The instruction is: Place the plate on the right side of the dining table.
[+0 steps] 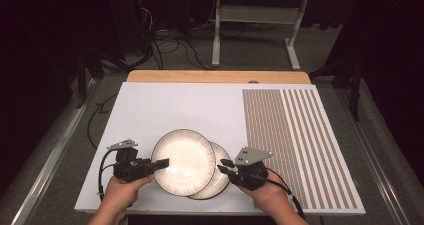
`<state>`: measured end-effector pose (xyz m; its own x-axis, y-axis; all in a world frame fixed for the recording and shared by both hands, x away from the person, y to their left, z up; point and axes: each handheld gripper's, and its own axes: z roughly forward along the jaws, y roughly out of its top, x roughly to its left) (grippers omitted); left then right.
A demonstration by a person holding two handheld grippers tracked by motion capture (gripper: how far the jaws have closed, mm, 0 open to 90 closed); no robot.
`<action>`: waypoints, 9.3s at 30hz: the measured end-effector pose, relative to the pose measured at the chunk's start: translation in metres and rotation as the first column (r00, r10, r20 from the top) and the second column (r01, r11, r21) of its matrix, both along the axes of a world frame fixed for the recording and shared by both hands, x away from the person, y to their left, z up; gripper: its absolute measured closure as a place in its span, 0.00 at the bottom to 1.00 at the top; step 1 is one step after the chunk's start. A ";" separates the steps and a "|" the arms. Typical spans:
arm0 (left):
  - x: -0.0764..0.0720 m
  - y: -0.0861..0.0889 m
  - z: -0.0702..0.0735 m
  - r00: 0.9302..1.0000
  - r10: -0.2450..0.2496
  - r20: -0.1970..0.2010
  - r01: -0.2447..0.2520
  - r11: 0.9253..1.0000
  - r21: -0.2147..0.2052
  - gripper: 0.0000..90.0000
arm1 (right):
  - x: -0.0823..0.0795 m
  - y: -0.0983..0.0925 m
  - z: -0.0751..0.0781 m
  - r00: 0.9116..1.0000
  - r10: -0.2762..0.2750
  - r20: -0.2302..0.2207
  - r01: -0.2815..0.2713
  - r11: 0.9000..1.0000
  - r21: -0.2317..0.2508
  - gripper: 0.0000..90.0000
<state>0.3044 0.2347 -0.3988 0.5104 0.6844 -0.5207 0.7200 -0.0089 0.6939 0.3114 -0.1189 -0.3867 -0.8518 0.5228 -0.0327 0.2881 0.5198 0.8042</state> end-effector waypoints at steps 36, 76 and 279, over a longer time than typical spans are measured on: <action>-0.015 0.015 0.020 0.956 0.117 0.269 -0.122 0.992 0.004 0.88 | 0.000 -0.086 0.030 0.975 -0.211 0.064 0.200 0.969 0.147 0.51; -0.027 0.011 0.032 0.901 0.037 0.433 -0.112 0.983 0.147 0.87 | -0.004 -0.090 0.033 0.955 -0.264 0.134 0.227 0.943 0.244 0.02; 0.072 -0.207 0.045 0.926 -0.145 0.347 0.066 0.971 0.229 0.34 | 0.029 -0.248 -0.005 0.798 -0.595 -0.096 0.601 0.775 0.193 0.95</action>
